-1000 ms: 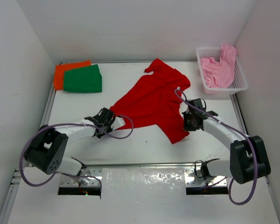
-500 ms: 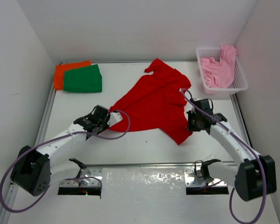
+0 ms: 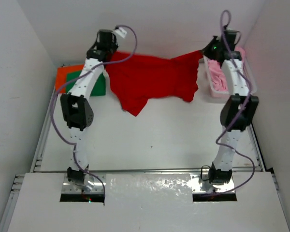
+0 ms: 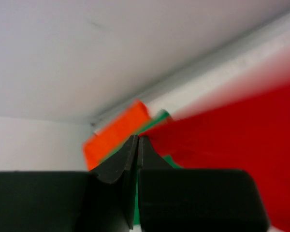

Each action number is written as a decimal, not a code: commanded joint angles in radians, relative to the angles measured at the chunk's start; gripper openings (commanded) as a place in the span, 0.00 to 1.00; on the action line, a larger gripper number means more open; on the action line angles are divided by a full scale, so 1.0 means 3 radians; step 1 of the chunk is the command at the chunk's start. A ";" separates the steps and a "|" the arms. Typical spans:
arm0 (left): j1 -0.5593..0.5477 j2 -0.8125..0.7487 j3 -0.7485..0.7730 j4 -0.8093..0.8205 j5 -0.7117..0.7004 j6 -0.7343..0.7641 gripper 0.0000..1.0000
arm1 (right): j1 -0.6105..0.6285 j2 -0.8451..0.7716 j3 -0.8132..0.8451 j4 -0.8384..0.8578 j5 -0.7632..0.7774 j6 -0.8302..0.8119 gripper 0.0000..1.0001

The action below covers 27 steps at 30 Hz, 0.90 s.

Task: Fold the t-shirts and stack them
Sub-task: Flatten out the tshirt

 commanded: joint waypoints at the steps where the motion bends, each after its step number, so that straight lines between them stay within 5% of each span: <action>1: -0.0060 -0.1423 -0.0853 0.1283 0.0196 0.0186 0.00 | -0.0122 -0.1108 0.0127 0.0649 0.0060 0.0271 0.00; 4: -0.0121 -0.1568 -0.1040 0.1185 0.0254 0.0249 0.00 | -0.0147 -0.0908 0.0559 0.0278 -0.0027 0.0061 0.00; 7: -0.0116 -0.1608 -0.1136 0.1112 0.0249 0.0264 0.00 | -0.0158 -0.1127 0.0148 0.0343 -0.0088 -0.0041 0.00; 14: -0.0121 -0.2119 -0.1826 0.1010 0.0377 0.0346 0.00 | -0.0153 -0.2573 -0.2239 0.0870 -0.0108 -0.0409 0.00; 18: -0.0131 -0.2538 -0.2719 0.0709 0.0357 0.0545 0.00 | -0.0142 -0.3386 -0.3426 0.0871 -0.0124 -0.0497 0.00; 22: -0.0136 -0.3014 -0.3641 0.0366 0.0321 0.0740 0.00 | -0.0076 -0.4271 -0.4682 0.0463 -0.0103 -0.0502 0.00; 27: -0.0182 -0.3607 -0.4537 -0.0293 0.0305 0.0654 0.00 | 0.0067 -0.5206 -0.5416 -0.0405 -0.0205 -0.0476 0.00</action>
